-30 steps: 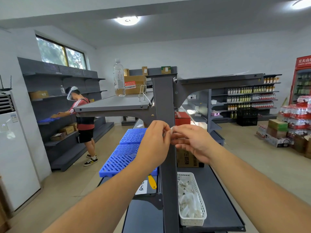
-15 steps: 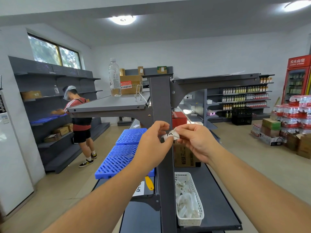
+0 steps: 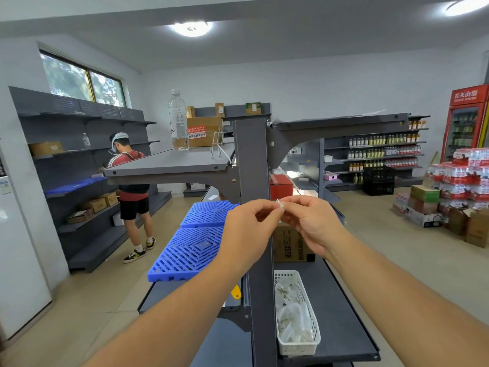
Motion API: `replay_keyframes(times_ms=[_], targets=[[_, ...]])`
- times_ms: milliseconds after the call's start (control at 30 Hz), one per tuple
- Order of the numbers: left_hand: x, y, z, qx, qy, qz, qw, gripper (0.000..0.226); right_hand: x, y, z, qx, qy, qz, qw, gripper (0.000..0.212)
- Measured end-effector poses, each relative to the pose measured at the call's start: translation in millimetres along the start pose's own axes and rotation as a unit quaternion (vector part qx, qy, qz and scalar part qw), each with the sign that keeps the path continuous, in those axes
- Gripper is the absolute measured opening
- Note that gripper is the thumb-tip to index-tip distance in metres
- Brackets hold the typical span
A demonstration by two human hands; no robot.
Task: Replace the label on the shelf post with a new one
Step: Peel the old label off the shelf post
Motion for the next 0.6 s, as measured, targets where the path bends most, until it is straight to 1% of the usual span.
replay_keyframes(times_ms=[133,233,300,367,433,500,600], targets=[[-1.1,-6.3,2.9,-0.037,-0.036,-0.009,0.999,0.010,0.4,2.2,0.4,-0.040,-0.015,0.033,0.999,0.013],[-2.4,-9.1,3.7,-0.025,-0.019,-0.013,0.999,0.007,0.2,4.1,0.9,-0.051,-0.016,0.061,0.997,0.021],[-1.5,-9.2,2.8,-0.029,-0.009,-0.015,0.999,0.005,0.2,6.4,-0.4,-0.046,-0.013,0.073,0.996,0.019],[-2.0,-8.1,2.3,-0.022,0.011,-0.026,0.999,0.008,0.1,8.7,-2.3,-0.044,-0.013,0.078,0.996,0.015],[-4.2,-7.0,2.8,-0.011,0.023,-0.029,0.999,0.011,-0.9,10.6,-4.0,-0.044,-0.016,0.078,0.996,0.016],[-6.8,-6.4,2.3,-0.008,0.022,-0.020,1.000,0.012,-1.6,12.0,-4.0,-0.055,-0.020,0.085,0.995,0.019],[-7.8,-6.1,1.1,-0.022,0.011,-0.015,1.000,0.005,-0.8,13.5,-3.3,-0.062,-0.025,0.113,0.991,0.022]])
Point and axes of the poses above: each hand's wrist, its own x-axis away from the middle knuckle, its own y-axis out of the back of the hand, z = x × y, the point moved 1 cm from there along -x, towards the middle knuckle, and after that the axes turned 4 degrees about -y, right-handed, at the moved point
